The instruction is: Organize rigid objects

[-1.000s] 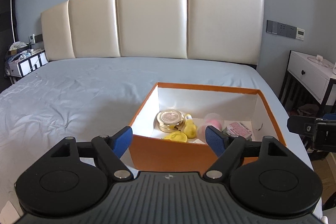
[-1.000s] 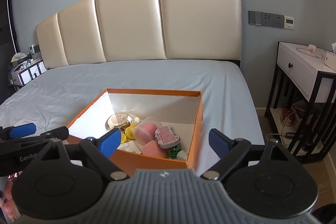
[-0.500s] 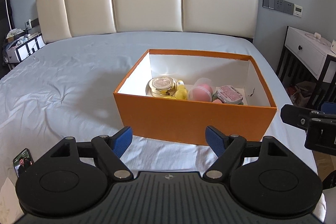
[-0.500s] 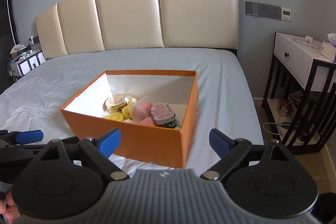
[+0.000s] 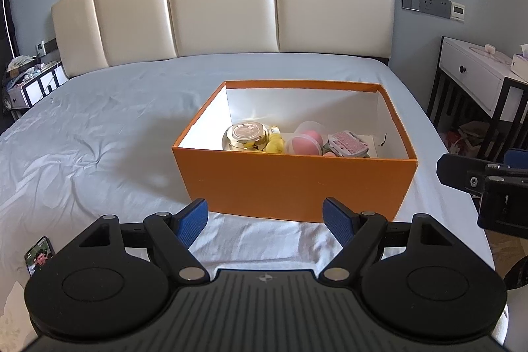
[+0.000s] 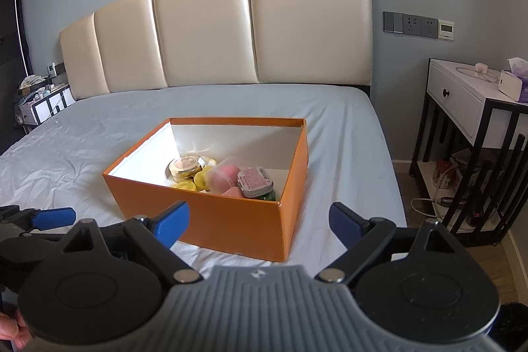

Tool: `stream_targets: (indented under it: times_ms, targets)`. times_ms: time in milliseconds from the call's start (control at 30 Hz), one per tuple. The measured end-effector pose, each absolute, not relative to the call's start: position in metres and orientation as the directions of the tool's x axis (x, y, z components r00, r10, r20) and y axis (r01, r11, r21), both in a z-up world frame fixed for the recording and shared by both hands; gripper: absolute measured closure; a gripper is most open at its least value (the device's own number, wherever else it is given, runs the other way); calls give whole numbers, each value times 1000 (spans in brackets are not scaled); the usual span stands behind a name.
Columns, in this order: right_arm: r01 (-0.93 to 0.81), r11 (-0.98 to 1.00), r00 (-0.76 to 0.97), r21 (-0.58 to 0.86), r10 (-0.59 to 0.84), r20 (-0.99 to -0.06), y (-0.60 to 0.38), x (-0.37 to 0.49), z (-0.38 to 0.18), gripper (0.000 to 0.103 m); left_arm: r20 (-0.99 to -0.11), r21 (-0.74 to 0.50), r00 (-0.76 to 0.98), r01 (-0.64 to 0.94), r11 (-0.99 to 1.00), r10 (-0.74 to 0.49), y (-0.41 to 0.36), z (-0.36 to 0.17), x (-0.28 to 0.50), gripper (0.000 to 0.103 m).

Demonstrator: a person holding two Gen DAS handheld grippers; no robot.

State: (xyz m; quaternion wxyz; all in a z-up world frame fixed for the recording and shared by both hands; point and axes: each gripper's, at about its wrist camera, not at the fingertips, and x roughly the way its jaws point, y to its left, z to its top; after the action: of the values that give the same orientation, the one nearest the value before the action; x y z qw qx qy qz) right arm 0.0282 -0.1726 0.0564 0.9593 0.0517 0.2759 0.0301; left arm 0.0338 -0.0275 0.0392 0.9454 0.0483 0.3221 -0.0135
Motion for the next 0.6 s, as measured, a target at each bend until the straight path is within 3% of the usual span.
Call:
stream_targets:
  times_ms: [600]
  targets:
    - [-41,993,839,108,93,-536,-169,27,53,13,-608,83,794,58,995,4,-27,40,33,10]
